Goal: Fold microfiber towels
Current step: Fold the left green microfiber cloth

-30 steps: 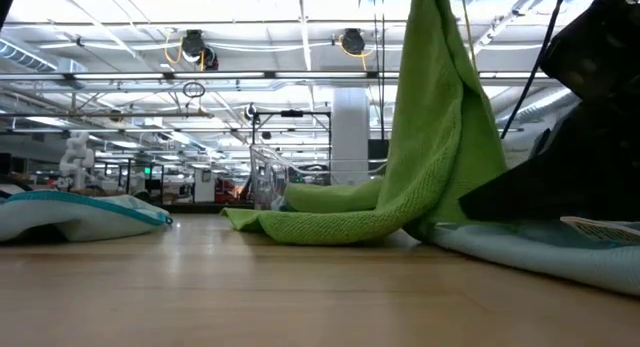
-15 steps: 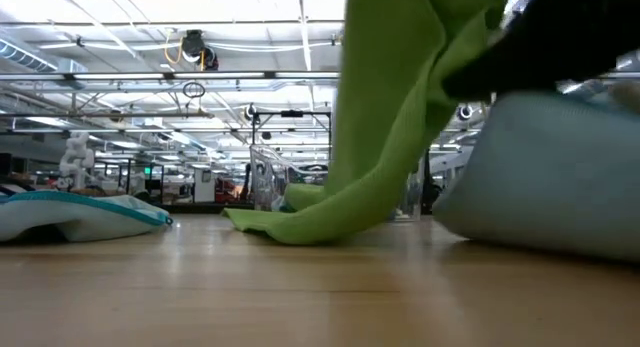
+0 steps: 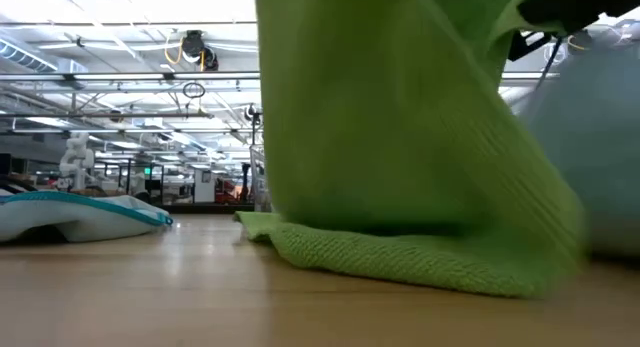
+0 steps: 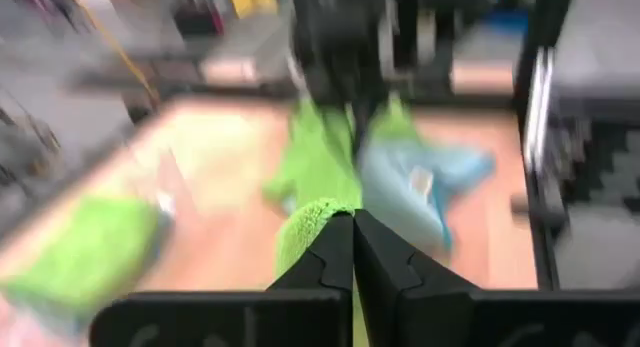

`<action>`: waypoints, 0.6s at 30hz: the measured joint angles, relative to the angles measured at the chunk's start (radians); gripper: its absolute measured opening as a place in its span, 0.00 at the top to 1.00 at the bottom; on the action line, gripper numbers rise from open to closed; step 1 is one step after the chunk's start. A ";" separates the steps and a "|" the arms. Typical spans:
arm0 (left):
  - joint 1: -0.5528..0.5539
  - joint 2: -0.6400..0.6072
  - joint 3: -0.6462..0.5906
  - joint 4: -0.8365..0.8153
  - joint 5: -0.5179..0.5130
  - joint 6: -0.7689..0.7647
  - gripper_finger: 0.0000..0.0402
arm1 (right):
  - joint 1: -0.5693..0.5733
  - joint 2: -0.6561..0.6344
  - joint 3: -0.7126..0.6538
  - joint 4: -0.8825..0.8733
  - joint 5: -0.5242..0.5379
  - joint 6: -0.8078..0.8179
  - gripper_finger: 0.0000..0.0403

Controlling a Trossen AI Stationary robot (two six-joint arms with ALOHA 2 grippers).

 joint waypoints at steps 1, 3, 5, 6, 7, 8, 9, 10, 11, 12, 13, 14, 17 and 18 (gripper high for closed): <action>-0.001 0.004 0.000 -0.073 0.038 -0.076 0.98 | -0.005 -0.001 0.000 -0.011 -0.001 0.000 1.00; 0.005 0.020 -0.001 -0.184 0.098 -0.215 0.98 | -0.017 0.001 0.000 -0.039 0.001 -0.003 1.00; 0.005 0.030 -0.026 -0.269 0.127 -0.333 0.99 | -0.030 0.007 0.000 -0.057 0.002 -0.003 1.00; 0.006 0.030 -0.046 -0.292 0.131 -0.379 0.99 | -0.037 0.012 0.000 -0.057 0.002 -0.003 1.00; 0.010 0.030 -0.067 -0.293 0.131 -0.416 0.99 | -0.040 0.014 -0.003 -0.059 0.002 -0.003 1.00; 0.013 0.028 -0.090 -0.284 0.130 -0.444 0.99 | -0.042 0.014 -0.007 -0.065 0.003 -0.003 1.00; 0.016 0.028 -0.111 -0.283 0.130 -0.468 0.98 | -0.046 0.013 -0.010 -0.066 0.003 -0.003 1.00; 0.017 0.028 -0.130 -0.286 0.130 -0.483 0.97 | -0.051 0.013 -0.012 -0.060 0.003 -0.003 1.00; 0.019 0.030 -0.146 -0.288 0.131 -0.491 0.96 | -0.054 0.013 -0.016 -0.057 0.003 -0.003 1.00; 0.023 0.030 -0.161 -0.284 0.132 -0.497 0.95 | -0.058 0.011 -0.019 -0.064 0.003 -0.003 1.00; 0.029 0.029 -0.177 -0.276 0.139 -0.504 0.94 | -0.060 0.011 -0.020 -0.066 0.004 -0.003 1.00; 0.035 0.028 -0.192 -0.271 0.154 -0.509 0.93 | -0.064 0.010 -0.020 -0.063 0.004 -0.003 1.00; 0.050 0.029 -0.236 -0.235 0.193 -0.506 0.90 | -0.074 0.009 -0.020 -0.061 0.004 -0.003 1.00; 0.054 0.029 -0.248 -0.211 0.195 -0.481 0.88 | -0.077 0.009 -0.020 -0.063 0.003 -0.003 1.00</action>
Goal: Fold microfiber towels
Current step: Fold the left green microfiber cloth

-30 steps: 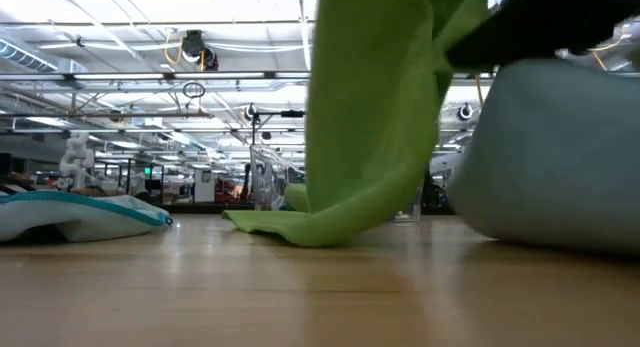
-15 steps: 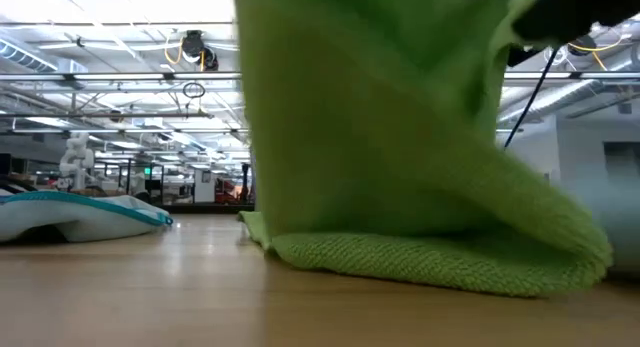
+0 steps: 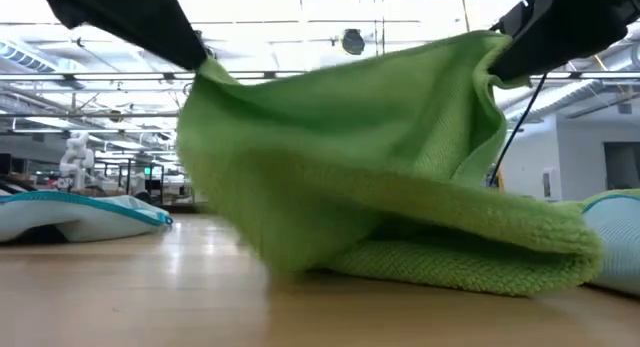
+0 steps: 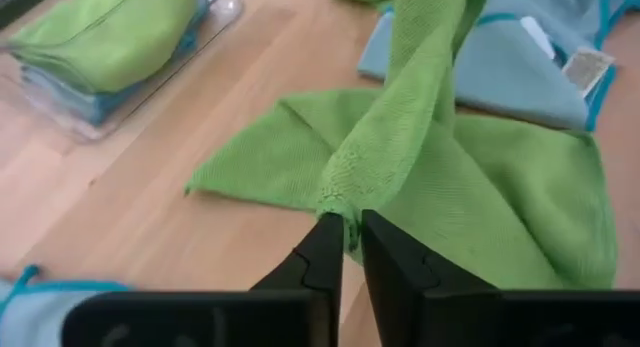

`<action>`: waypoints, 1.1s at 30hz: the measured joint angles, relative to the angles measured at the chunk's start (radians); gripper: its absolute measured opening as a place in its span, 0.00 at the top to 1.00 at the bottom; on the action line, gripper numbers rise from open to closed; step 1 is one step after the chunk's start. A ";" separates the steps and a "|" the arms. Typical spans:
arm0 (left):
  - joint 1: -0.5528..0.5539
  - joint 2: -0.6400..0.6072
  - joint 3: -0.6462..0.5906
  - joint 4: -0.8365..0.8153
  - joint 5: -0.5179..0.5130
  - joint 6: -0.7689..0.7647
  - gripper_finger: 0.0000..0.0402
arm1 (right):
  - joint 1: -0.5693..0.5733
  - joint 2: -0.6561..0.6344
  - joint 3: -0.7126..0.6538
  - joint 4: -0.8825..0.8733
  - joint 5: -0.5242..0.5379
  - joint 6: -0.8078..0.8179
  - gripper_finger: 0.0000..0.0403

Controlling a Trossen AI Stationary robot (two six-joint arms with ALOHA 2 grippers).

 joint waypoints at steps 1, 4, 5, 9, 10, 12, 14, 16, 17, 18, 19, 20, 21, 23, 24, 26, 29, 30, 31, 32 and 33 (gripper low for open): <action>0.004 0.000 -0.012 0.031 0.000 0.033 0.86 | -0.002 0.000 0.000 -0.001 0.000 0.000 1.00; 0.010 0.000 -0.063 0.143 0.003 0.153 0.80 | -0.009 0.000 0.000 0.004 0.001 0.000 1.00; 0.011 0.000 -0.081 0.185 0.003 0.193 0.77 | -0.010 0.000 0.000 0.003 0.001 0.000 1.00; 0.014 0.000 -0.140 0.289 0.004 0.341 0.66 | -0.010 0.000 0.000 0.003 0.000 0.000 1.00; 0.014 0.000 -0.153 0.301 0.005 0.367 0.63 | -0.010 0.000 0.000 0.002 0.000 0.000 1.00; 0.014 0.000 -0.165 0.315 0.011 0.425 0.58 | -0.010 0.000 0.000 0.003 0.000 0.002 1.00; 0.014 0.000 -0.165 0.330 0.029 0.493 0.54 | -0.010 0.000 0.000 0.003 0.001 0.003 1.00; 0.014 0.000 -0.164 0.327 0.035 0.535 0.51 | -0.010 0.000 0.000 0.003 0.000 0.004 1.00; 0.014 0.000 -0.164 0.322 0.033 0.551 0.50 | -0.010 0.000 0.000 0.003 0.001 0.004 1.00; 0.014 0.000 -0.164 0.318 0.028 0.569 0.49 | -0.010 0.000 0.000 0.003 0.001 0.004 1.00; 0.014 0.000 -0.164 0.317 0.020 0.596 0.48 | -0.010 0.000 0.000 0.004 0.000 0.004 1.00; 0.014 0.000 -0.164 0.317 0.014 0.626 0.47 | -0.010 0.000 0.000 0.004 0.000 0.003 1.00; 0.014 0.000 -0.164 0.317 0.006 0.655 0.47 | -0.010 0.000 0.000 0.004 0.000 0.004 1.00; 0.017 0.000 -0.164 0.315 -0.027 0.710 0.46 | -0.010 0.000 0.000 0.005 0.001 0.003 1.00; 0.020 0.000 -0.164 0.316 -0.040 0.737 0.46 | -0.010 0.000 0.000 0.005 0.000 0.003 1.00; 0.026 0.000 -0.164 0.313 -0.051 0.793 0.47 | -0.010 0.000 0.000 0.005 0.000 0.003 1.00; 0.037 0.000 -0.164 0.292 -0.049 0.837 0.50 | -0.010 0.000 0.000 0.004 0.000 0.001 1.00; 0.042 0.000 -0.164 0.278 -0.039 0.838 0.51 | -0.010 0.000 0.000 0.004 0.000 0.001 1.00; 0.044 0.000 -0.164 0.258 -0.018 0.831 0.51 | -0.010 0.000 0.000 0.004 0.000 0.001 1.00; 0.048 0.000 -0.164 0.238 0.009 0.818 0.52 | -0.010 0.000 0.000 0.004 0.000 0.001 1.00; 0.050 0.000 -0.164 0.216 0.035 0.798 0.53 | -0.010 0.000 0.000 0.004 0.000 0.001 1.00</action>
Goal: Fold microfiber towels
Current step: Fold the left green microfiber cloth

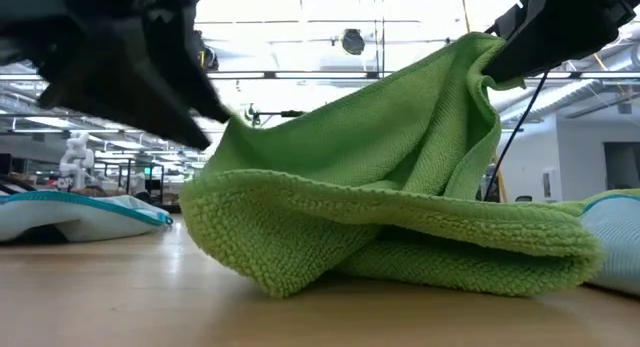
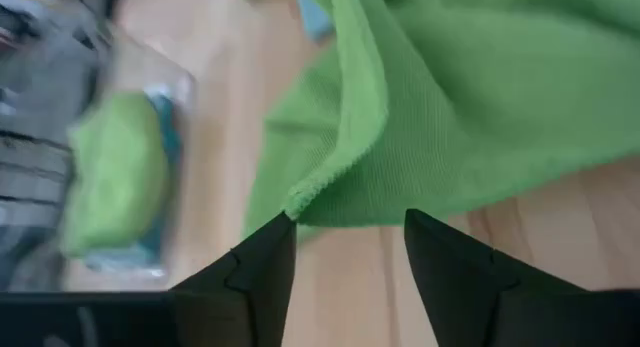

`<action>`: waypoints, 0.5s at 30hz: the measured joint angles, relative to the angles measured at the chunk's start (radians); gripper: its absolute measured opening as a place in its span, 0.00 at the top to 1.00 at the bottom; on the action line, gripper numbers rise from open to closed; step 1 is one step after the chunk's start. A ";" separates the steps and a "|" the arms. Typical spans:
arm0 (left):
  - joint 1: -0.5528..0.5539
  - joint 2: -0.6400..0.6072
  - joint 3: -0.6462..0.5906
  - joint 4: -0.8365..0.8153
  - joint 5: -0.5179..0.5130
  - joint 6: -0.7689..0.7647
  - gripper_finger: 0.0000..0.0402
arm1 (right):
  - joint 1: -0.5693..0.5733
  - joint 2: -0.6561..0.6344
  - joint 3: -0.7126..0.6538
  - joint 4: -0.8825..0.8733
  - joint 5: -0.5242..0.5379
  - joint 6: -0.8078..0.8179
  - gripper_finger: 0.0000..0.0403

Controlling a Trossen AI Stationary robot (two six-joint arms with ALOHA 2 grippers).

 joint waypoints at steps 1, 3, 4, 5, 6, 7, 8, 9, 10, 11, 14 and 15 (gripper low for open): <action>0.000 0.000 0.000 -0.025 0.017 -0.028 0.54 | 0.000 0.000 0.000 0.000 0.000 0.000 1.00; -0.002 0.000 0.000 -0.074 0.046 -0.102 0.55 | 0.000 0.000 0.000 -0.001 0.000 0.000 1.00; -0.005 0.000 0.000 -0.096 0.063 -0.144 0.56 | 0.000 0.000 0.000 -0.001 0.000 0.000 1.00; -0.008 0.000 0.000 -0.117 0.076 -0.186 0.56 | 0.000 0.000 0.000 -0.002 0.000 0.000 1.00; -0.012 0.000 0.000 -0.135 0.084 -0.225 0.56 | 0.000 0.000 0.000 -0.002 0.000 0.000 1.00; -0.016 0.000 0.000 -0.154 0.084 -0.257 0.57 | 0.000 0.000 0.000 -0.002 0.000 0.000 1.00; -0.020 0.000 0.000 -0.169 0.080 -0.283 0.57 | 0.000 0.000 0.000 -0.002 -0.001 0.000 1.00; -0.025 0.000 0.000 -0.181 0.069 -0.303 0.57 | 0.000 0.000 0.000 -0.002 -0.001 0.000 1.00; -0.029 0.000 0.000 -0.188 0.052 -0.313 0.57 | 0.000 0.000 0.000 -0.002 -0.001 0.000 1.00; -0.031 0.000 0.000 -0.189 0.036 -0.315 0.57 | 0.000 0.000 0.000 -0.002 -0.001 0.000 1.00; -0.034 0.000 0.000 -0.185 -0.019 -0.287 0.57 | 0.000 0.000 0.000 -0.002 -0.001 0.000 1.00; -0.033 0.000 0.000 -0.181 -0.045 -0.269 0.57 | 0.000 0.000 0.000 -0.002 -0.001 0.000 1.00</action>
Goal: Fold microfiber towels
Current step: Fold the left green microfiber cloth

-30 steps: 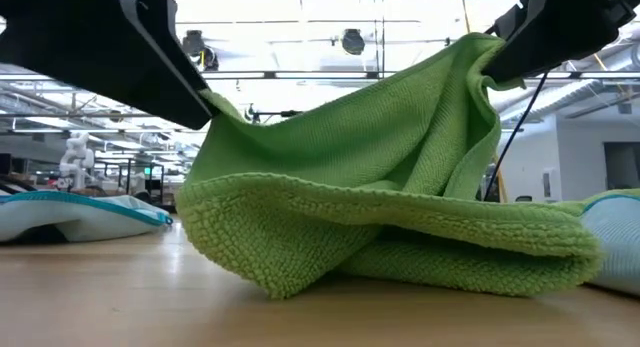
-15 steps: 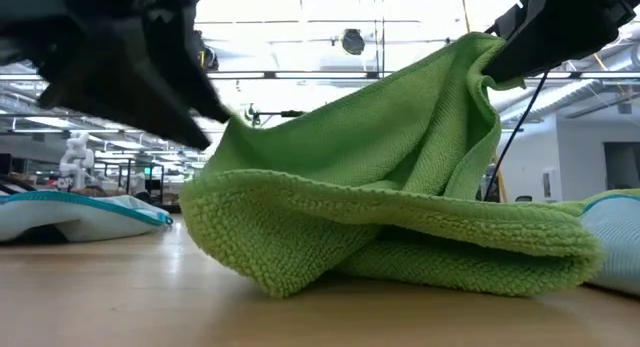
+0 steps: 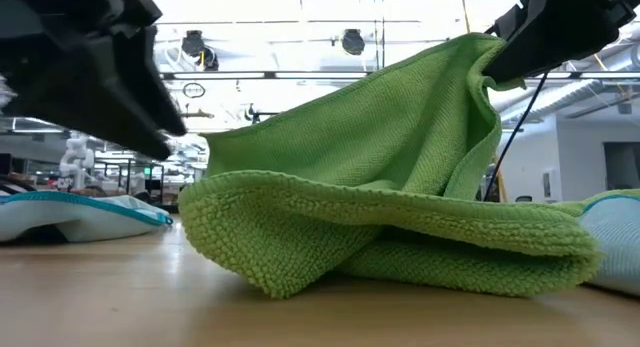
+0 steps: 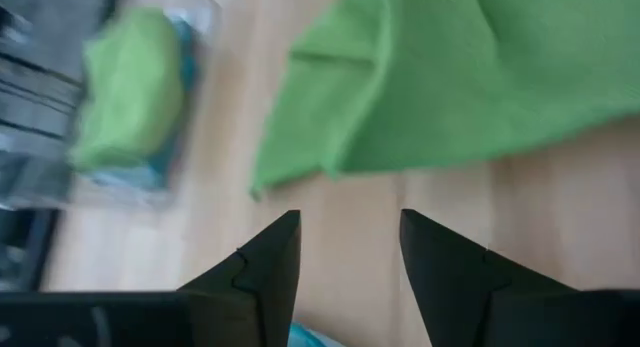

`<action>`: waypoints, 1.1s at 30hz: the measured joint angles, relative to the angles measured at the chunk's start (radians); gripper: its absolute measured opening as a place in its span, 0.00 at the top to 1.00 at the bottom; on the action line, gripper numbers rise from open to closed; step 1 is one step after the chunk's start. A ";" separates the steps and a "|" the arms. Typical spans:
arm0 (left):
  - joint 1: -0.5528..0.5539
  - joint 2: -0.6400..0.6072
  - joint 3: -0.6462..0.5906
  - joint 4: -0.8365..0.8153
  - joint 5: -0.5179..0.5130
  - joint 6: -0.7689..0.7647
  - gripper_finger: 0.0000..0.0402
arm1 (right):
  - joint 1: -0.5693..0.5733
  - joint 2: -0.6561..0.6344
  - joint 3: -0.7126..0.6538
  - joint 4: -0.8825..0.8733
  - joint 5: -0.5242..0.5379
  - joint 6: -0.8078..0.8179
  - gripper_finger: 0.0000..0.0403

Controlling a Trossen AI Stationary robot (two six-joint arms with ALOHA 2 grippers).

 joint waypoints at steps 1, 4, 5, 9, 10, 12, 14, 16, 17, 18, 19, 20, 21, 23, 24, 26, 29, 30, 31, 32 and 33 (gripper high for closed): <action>0.000 0.000 0.000 0.004 -0.024 0.018 0.57 | 0.000 0.000 0.000 0.000 0.000 0.000 1.00; 0.018 0.000 0.000 0.011 -0.036 0.084 0.57 | 0.000 0.000 0.000 0.000 0.000 0.001 1.00; 0.029 0.000 0.000 0.016 -0.025 0.099 0.57 | 0.000 0.000 0.000 0.000 0.000 0.000 1.00; 0.077 0.000 0.000 0.081 0.025 0.176 0.57 | 0.000 0.000 0.000 -0.001 0.000 0.000 1.00; 0.086 0.000 0.000 0.104 0.038 0.200 0.57 | 0.000 0.000 0.000 -0.001 -0.001 0.000 1.00; 0.103 0.000 0.000 0.144 0.059 0.244 0.57 | 0.000 0.000 0.000 -0.003 -0.001 0.000 1.00; 0.117 0.000 0.000 0.161 0.099 0.277 0.57 | 0.000 0.000 0.000 -0.003 -0.001 0.000 1.00; 0.133 0.000 0.000 0.156 0.149 0.288 0.57 | 0.000 0.000 0.000 -0.005 -0.001 0.000 1.00; 0.138 0.000 0.000 0.153 0.164 0.290 0.58 | 0.000 0.000 0.000 -0.005 -0.001 0.000 1.00; 0.144 0.000 0.000 0.152 0.170 0.291 0.59 | 0.000 0.000 0.000 -0.005 -0.001 0.000 1.00; 0.147 0.000 0.000 0.154 0.172 0.293 0.61 | 0.000 0.000 0.000 -0.005 -0.001 -0.003 1.00; 0.148 0.000 0.000 0.155 0.173 0.293 0.65 | 0.000 0.000 0.000 -0.005 -0.001 -0.010 1.00; 0.147 0.000 0.000 0.155 0.174 0.293 0.70 | 0.000 0.000 0.000 -0.005 -0.001 -0.017 1.00; 0.146 -0.003 0.000 0.154 0.173 0.277 0.82 | 0.000 0.000 0.000 -0.013 -0.001 -0.023 1.00; 0.146 -0.011 0.000 0.152 0.178 0.260 0.89 | -0.003 0.000 0.000 -0.020 -0.001 -0.023 1.00; 0.146 -0.029 0.003 0.152 0.197 0.218 0.97 | -0.010 0.000 0.000 -0.037 0.000 -0.030 1.00; 0.136 -0.055 0.011 0.140 0.186 0.212 0.98 | -0.034 0.001 0.000 -0.024 0.001 -0.085 1.00; 0.130 -0.066 0.017 0.125 0.172 0.215 0.98 | -0.046 -0.001 0.001 -0.013 0.000 -0.103 1.00; 0.125 -0.083 0.026 0.108 0.153 0.213 0.99 | -0.060 -0.006 0.001 -0.010 0.001 -0.117 1.00; 0.119 -0.102 0.035 0.084 0.131 0.205 0.99 | -0.074 -0.015 0.001 -0.010 0.001 -0.127 1.00; 0.112 -0.123 0.046 0.046 0.102 0.195 0.99 | -0.091 -0.025 0.001 -0.006 0.001 -0.136 1.00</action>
